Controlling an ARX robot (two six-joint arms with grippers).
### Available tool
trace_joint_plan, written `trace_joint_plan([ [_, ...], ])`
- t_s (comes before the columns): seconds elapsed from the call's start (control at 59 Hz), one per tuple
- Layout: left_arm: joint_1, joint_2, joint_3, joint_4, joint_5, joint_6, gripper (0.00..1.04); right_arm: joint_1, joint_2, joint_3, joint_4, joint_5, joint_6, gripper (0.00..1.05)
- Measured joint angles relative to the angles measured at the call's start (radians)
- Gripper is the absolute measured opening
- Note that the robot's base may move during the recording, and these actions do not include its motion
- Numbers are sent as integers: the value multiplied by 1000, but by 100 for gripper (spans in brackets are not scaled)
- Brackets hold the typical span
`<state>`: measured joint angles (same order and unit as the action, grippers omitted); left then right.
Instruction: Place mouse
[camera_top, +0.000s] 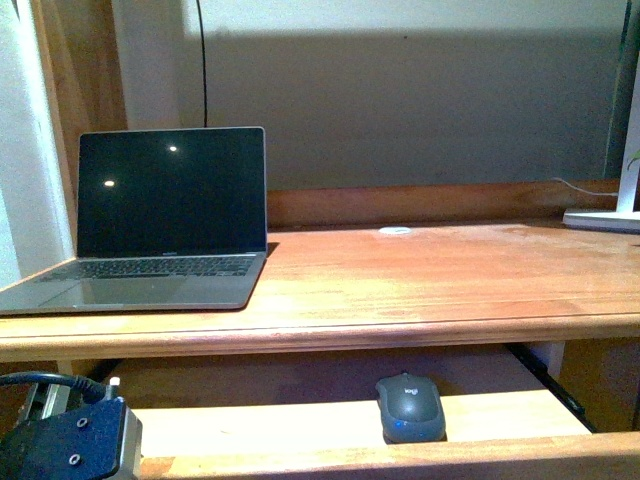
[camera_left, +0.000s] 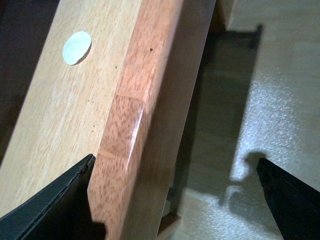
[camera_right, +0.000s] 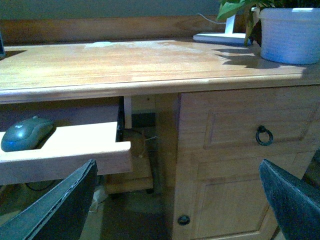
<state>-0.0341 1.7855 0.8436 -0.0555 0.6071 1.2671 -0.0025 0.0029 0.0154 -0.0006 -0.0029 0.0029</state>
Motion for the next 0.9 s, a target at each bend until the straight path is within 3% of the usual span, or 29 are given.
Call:
trace_joint_plan([
  [0.187, -28, -55, -16, -83, 35, -84, 97, 0, 0, 0, 0, 0, 0, 97],
  [0.424, -79, -129, -61, -150, 165, -299, 97, 0, 0, 0, 0, 0, 0, 97],
  [0.56, -98, -161, -127, 124, 241, -660, 97, 0, 0, 0, 0, 0, 0, 97],
  [0.645, -100, -190, -141, 311, 240, -871, 97, 0, 0, 0, 0, 0, 0, 97],
  [0.797, -88, -239, -142, 688, 168, -1387, 97, 0, 0, 0, 0, 0, 0, 97],
  [0.814, -85, -248, -142, 738, 146, -1505, 97, 0, 0, 0, 0, 0, 0, 97],
  [0.865, -81, -273, -143, 797, 92, -1710, 97, 0, 0, 0, 0, 0, 0, 97],
  [0.899, -81, -286, -143, 792, 60, -1756, 97, 0, 0, 0, 0, 0, 0, 97],
])
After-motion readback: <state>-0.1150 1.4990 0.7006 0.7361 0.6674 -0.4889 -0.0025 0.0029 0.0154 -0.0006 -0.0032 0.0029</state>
